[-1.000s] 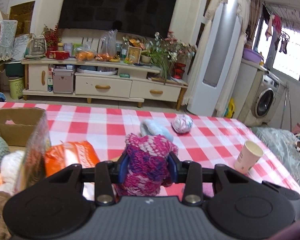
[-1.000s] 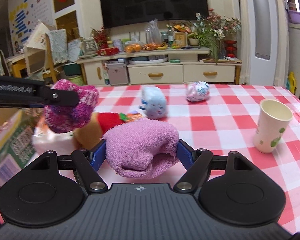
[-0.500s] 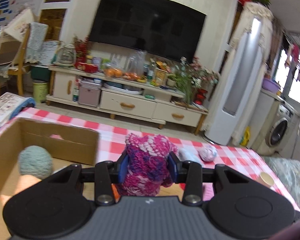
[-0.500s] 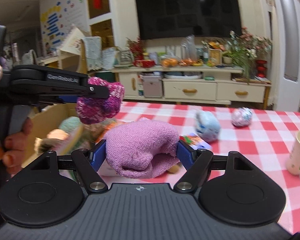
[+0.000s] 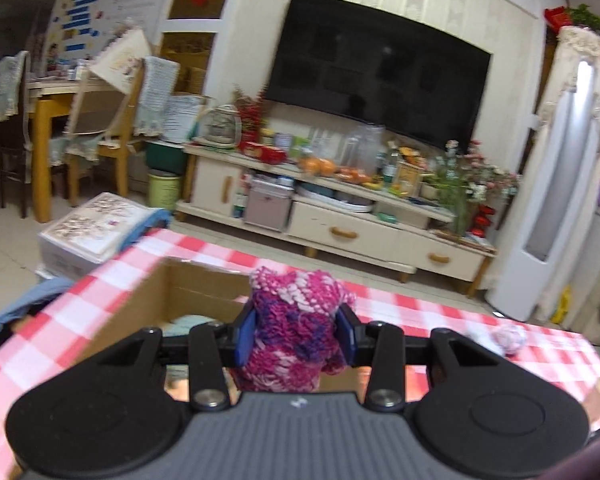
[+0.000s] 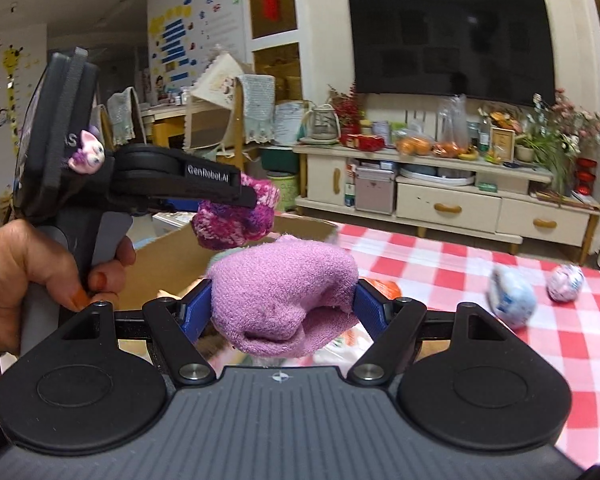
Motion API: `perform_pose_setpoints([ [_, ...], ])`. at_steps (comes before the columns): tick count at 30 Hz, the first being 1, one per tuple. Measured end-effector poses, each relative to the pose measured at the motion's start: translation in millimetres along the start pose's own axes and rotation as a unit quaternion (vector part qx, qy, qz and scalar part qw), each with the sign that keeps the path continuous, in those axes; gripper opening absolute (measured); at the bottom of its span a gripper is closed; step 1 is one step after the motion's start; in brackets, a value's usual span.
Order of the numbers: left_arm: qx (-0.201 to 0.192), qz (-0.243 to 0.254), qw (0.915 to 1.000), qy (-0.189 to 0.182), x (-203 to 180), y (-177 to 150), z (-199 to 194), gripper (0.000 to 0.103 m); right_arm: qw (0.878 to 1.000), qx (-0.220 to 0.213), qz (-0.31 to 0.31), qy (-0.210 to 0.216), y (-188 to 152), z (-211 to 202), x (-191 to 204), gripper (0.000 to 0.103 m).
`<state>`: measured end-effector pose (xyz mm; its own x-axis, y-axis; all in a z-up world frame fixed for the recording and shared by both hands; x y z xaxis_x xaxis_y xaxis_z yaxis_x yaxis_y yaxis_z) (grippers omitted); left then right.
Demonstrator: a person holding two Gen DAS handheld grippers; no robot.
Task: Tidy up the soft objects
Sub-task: 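Carry the pink sock in the right tool while the left tool carries the knit hat into the box, then move the right tool to the floral cloth bundle while the left tool approaches the brown bear plush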
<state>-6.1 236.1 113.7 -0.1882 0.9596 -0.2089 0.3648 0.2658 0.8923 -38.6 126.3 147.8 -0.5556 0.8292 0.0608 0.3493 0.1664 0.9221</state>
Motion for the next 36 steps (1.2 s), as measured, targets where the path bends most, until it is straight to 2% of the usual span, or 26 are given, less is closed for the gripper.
perform_pose_setpoints([
  [7, 0.010, -0.017, 0.9988, 0.045, 33.3, 1.1, 7.3, 0.041, 1.000, -0.003, -0.010, 0.001, 17.0, 28.7, 14.8, 0.093],
  [18, 0.023, -0.036, 0.9967, 0.069, 54.8, 1.5, 10.2, 0.045, 0.999, 0.009, -0.034, -0.003, 16.0, 71.1, 15.2, 0.095],
  [22, 0.024, -0.036, 0.9960, 0.078, 55.0, 1.4, 10.9, 0.046, 0.999, 0.015, -0.035, -0.002, 13.5, 77.3, 15.0, 0.100],
  [24, 0.019, -0.030, 0.9959, 0.083, 54.0, 2.8, 10.5, 0.049, 0.999, 0.019, -0.029, -0.003, 12.7, 77.2, 14.3, 0.103],
  [26, 0.015, -0.026, 0.9958, 0.087, 52.7, 4.1, 9.8, 0.061, 1.000, 0.020, -0.020, -0.004, 12.5, 74.2, 12.6, 0.103],
  [28, 0.011, -0.022, 0.9958, 0.088, 51.0, 4.7, 9.0, 0.065, 1.000, 0.016, -0.014, -0.007, 12.4, 69.5, 10.5, 0.103],
  [36, 0.002, 0.009, 0.9963, 0.086, 36.0, 6.6, 9.4, 0.070, 0.999, 0.005, 0.014, -0.042, 9.3, 48.6, -8.2, 0.103],
])
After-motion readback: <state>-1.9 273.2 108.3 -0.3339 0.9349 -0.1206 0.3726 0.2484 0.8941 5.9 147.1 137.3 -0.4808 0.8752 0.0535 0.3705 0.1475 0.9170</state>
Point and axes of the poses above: each gripper's, at about its wrist camera, not at the fingertips, and z roughly the way its jaws point, x to its left, y to its top, the point moved 6 cm from there along z, roughly the way its jaws point, and after that the axes turned 1 degree about -x, right-handed, at the moved point
